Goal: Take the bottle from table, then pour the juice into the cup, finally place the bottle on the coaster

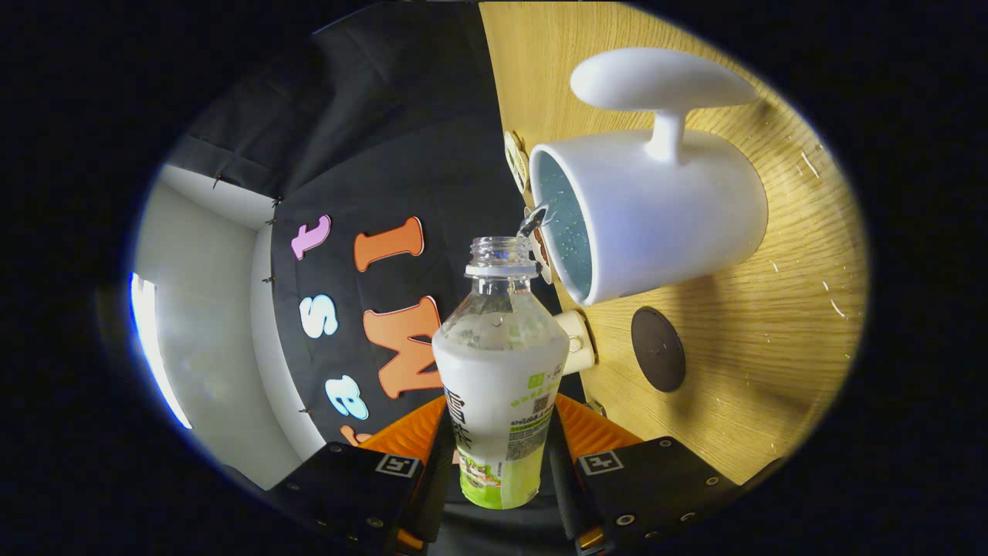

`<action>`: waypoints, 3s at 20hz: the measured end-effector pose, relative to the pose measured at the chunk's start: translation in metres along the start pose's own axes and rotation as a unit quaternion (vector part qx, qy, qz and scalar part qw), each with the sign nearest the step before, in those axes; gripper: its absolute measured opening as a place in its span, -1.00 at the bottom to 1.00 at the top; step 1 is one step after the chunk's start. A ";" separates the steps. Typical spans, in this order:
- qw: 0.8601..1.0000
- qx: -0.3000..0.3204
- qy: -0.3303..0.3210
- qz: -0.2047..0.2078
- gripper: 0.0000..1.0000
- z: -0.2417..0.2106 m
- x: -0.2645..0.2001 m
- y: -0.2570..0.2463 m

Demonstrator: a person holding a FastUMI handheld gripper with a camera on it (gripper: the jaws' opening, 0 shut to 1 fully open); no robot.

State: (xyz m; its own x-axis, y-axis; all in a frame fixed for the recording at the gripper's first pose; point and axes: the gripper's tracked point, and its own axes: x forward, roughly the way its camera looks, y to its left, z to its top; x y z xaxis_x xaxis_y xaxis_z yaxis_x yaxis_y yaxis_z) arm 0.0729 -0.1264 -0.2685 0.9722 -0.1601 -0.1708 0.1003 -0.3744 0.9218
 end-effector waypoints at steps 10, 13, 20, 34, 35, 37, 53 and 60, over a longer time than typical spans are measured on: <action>1.000 0.021 -0.002 0.018 0.20 0.006 -0.004 0.010; 0.999 0.030 0.002 0.020 0.20 0.003 -0.001 0.015; 0.998 0.058 -0.008 0.025 0.20 0.008 -0.001 0.022; 0.992 0.121 -0.016 0.037 0.20 0.007 0.000 0.032; 0.991 0.129 -0.016 0.038 0.21 0.008 0.002 0.033; 0.988 0.145 -0.018 0.044 0.20 0.010 0.001 0.040; 0.973 0.215 -0.025 0.079 0.20 0.010 -0.001 0.079; 0.980 0.188 -0.033 0.058 0.20 0.014 -0.004 0.050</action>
State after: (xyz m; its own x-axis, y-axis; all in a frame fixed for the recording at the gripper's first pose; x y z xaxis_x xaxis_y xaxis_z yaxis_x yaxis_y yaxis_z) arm 0.0710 -0.1570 -0.2261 0.9554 -0.2756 -0.1059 -0.1074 -0.6586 0.7448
